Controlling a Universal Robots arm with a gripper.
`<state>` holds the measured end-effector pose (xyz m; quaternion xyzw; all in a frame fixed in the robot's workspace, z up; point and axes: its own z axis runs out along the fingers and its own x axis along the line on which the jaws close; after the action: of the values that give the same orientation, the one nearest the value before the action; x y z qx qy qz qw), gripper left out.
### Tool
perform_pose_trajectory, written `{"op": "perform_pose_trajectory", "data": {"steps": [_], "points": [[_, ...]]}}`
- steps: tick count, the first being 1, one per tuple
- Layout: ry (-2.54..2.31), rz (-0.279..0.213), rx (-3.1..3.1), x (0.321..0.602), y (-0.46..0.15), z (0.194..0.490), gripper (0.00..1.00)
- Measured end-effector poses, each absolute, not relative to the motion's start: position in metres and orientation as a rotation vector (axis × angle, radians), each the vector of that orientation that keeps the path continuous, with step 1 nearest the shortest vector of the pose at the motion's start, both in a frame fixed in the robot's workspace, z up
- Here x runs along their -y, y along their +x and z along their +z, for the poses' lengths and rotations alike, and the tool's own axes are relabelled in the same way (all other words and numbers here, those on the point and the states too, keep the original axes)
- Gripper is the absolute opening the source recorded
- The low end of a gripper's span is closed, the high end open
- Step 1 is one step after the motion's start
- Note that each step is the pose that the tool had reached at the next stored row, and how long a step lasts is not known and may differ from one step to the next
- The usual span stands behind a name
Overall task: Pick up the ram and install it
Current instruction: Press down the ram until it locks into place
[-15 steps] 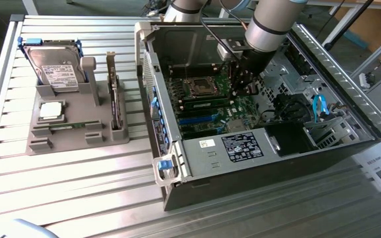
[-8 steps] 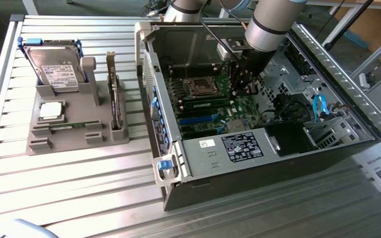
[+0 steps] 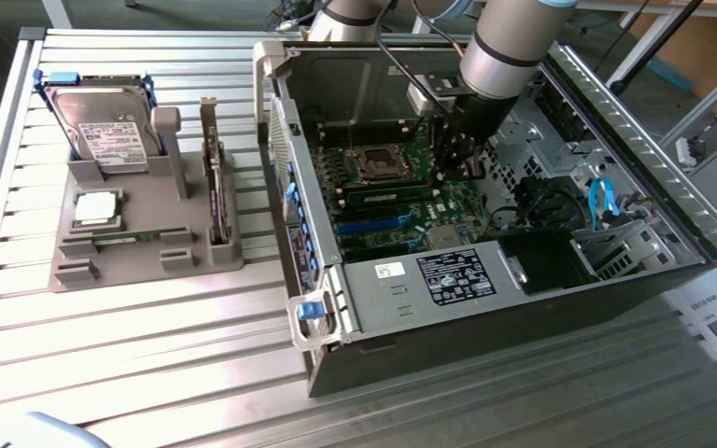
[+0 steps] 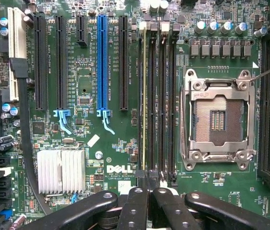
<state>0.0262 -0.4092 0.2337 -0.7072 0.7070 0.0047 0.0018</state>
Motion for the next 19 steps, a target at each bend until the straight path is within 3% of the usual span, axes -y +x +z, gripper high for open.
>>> {"op": "perform_pose_trajectory", "data": {"steps": [19], "points": [[-2.219,0.015,-2.218,0.4091,0.0262,0.2318,0.1]]}}
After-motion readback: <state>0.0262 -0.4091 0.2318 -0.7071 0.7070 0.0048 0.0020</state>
